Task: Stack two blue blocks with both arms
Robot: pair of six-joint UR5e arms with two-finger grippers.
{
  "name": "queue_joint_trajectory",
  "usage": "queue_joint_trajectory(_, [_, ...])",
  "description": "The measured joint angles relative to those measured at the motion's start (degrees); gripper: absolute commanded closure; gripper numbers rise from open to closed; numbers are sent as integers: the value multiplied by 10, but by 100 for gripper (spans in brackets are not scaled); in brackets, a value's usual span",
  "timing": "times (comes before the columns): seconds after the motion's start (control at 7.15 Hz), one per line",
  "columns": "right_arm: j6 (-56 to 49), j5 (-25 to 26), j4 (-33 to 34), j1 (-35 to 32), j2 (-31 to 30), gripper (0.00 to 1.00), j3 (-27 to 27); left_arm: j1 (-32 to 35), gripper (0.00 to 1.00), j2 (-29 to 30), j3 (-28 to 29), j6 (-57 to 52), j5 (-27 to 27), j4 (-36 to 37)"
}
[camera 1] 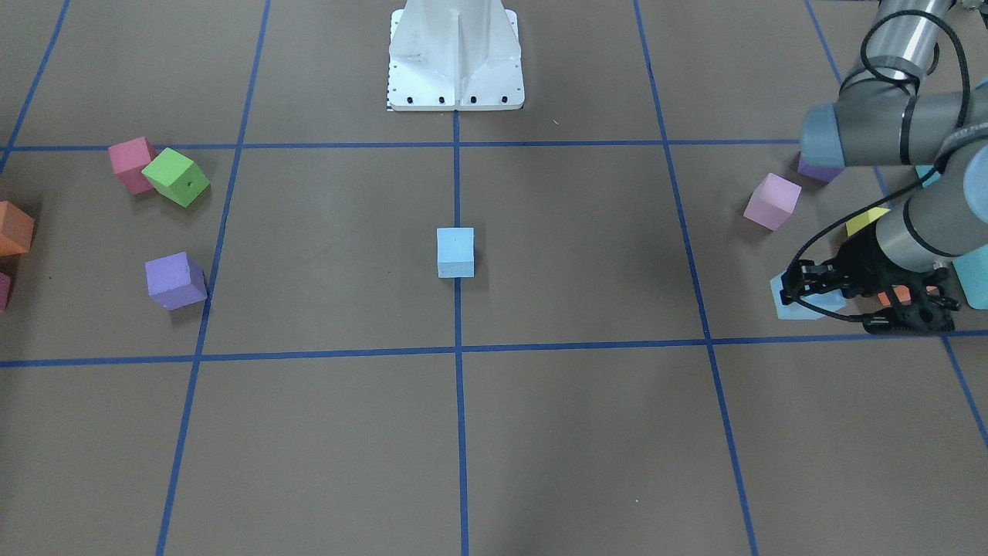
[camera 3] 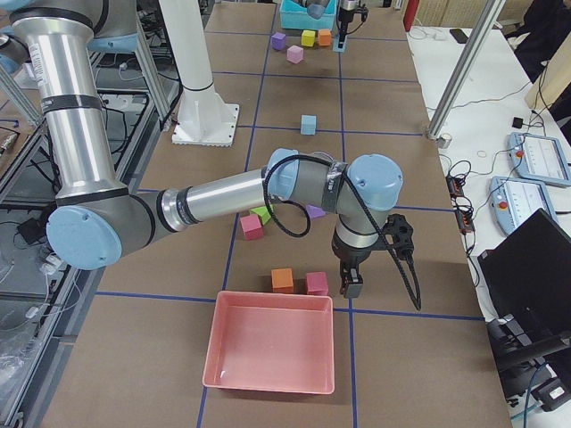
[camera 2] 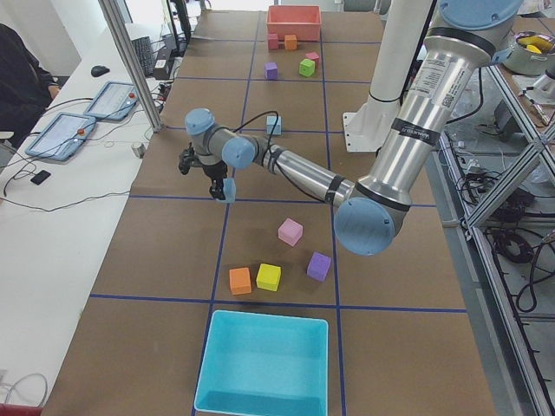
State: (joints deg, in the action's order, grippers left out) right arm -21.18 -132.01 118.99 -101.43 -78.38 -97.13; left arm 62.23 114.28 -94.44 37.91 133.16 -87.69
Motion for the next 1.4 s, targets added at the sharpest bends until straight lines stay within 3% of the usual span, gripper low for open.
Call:
queue_joint_trajectory(0.28, [1,0,0,1,0,0,0,-75,38,50,-51,152,-30,29])
queue_joint_trajectory(0.7, [3,0,-23,11,1,0,40,-188,38,130,-59,335,-92,31])
queue_joint_trajectory(1.12, [48,-2,-152,34,2,0,130,-241,38,190,-31,398,-131,28])
queue_joint_trajectory(1.4, [67,-3,-178,45,2,0,144,-248,38,230,10,408,-136,18])
